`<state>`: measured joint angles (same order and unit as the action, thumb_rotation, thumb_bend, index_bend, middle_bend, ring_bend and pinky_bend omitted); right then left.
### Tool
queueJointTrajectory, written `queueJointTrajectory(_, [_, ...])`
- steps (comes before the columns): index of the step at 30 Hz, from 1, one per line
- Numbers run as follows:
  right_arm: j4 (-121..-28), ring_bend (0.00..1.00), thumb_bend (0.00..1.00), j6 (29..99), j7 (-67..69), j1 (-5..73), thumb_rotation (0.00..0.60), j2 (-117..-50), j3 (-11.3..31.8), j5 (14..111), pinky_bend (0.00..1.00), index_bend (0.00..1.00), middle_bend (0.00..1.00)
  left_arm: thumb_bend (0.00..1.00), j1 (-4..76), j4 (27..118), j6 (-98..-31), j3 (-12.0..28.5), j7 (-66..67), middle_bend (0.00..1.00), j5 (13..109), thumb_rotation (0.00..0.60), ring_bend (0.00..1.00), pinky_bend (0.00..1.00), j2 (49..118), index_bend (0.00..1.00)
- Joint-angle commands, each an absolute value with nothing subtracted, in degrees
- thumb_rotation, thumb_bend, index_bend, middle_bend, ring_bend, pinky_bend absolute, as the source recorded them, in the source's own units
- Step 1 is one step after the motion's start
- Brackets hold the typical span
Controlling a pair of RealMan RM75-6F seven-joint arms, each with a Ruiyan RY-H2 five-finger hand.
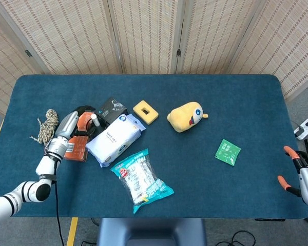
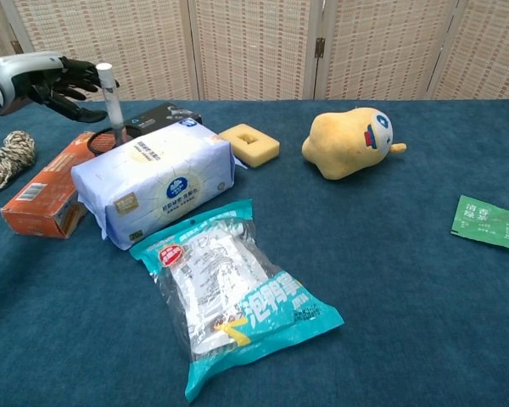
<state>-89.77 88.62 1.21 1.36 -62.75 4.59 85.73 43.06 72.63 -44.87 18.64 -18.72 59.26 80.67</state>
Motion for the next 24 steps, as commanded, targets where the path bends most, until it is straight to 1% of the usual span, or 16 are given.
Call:
queueJointTrajectory(1, [-89.7,0.17,0.18,88.8,1.3,1.3,0.600,-62.7,4.6,85.9,0.23,0.15,0.27,0.35,41.7,73.9,-48.1,18.7,-16.4,0.13,58.9,0.600,0.04,0.11,79.1,0.15])
queueJointTrajectory(8, [-89.8,0.17,0.18,89.1,1.5,1.3,0.600,-62.5,4.7,86.3,0.23,0.15,0.27,0.35,38.0,74.3,-56.2,18.1,-7.2,0.13,56.4,0.600,0.05,0.11,75.6,0.14])
queueJointTrajectory(14, [-90.2,0.17,0.18,87.9,1.8,2.2,0.600,-62.3,4.5,87.0,0.23,0.15,0.27,0.36,32.6,76.3,-67.5,15.0,3.2,0.16,57.4,0.600,0.07,0.11,74.0,0.19])
queueJointTrajectory(15, [-90.3,0.17,0.18,87.6,2.2,2.4,0.600,-62.1,4.5,87.1,0.23,0.15,0.27,0.36,31.6,77.0,-68.9,14.3,4.2,0.17,57.9,0.600,0.07,0.11,73.7,0.20])
queueJointTrajectory(17, [-90.4,0.17,0.18,87.5,2.4,2.5,0.600,-62.1,4.5,87.2,0.23,0.15,0.27,0.36,31.1,77.5,-69.6,14.0,4.7,0.17,58.1,0.600,0.08,0.11,73.5,0.21])
queueJointTrajectory(20, [-90.8,0.17,0.18,86.3,4.2,3.2,0.600,-61.5,4.3,87.7,0.23,0.15,0.27,0.36,27.8,81.1,-73.0,11.7,7.1,0.17,59.8,0.600,0.08,0.11,71.4,0.22])
queueJointTrajectory(21, [-91.2,0.17,0.18,85.6,5.2,3.8,0.600,-61.3,4.3,88.1,0.23,0.15,0.27,0.36,24.9,85.6,-75.2,9.0,7.8,0.17,61.8,0.600,0.08,0.11,69.0,0.22])
queueJointTrajectory(24, [-91.6,0.17,0.18,84.9,6.1,4.2,0.600,-61.1,4.2,88.3,0.23,0.15,0.27,0.36,21.2,92.5,-78.2,5.9,8.2,0.17,65.3,0.600,0.08,0.11,65.4,0.22])
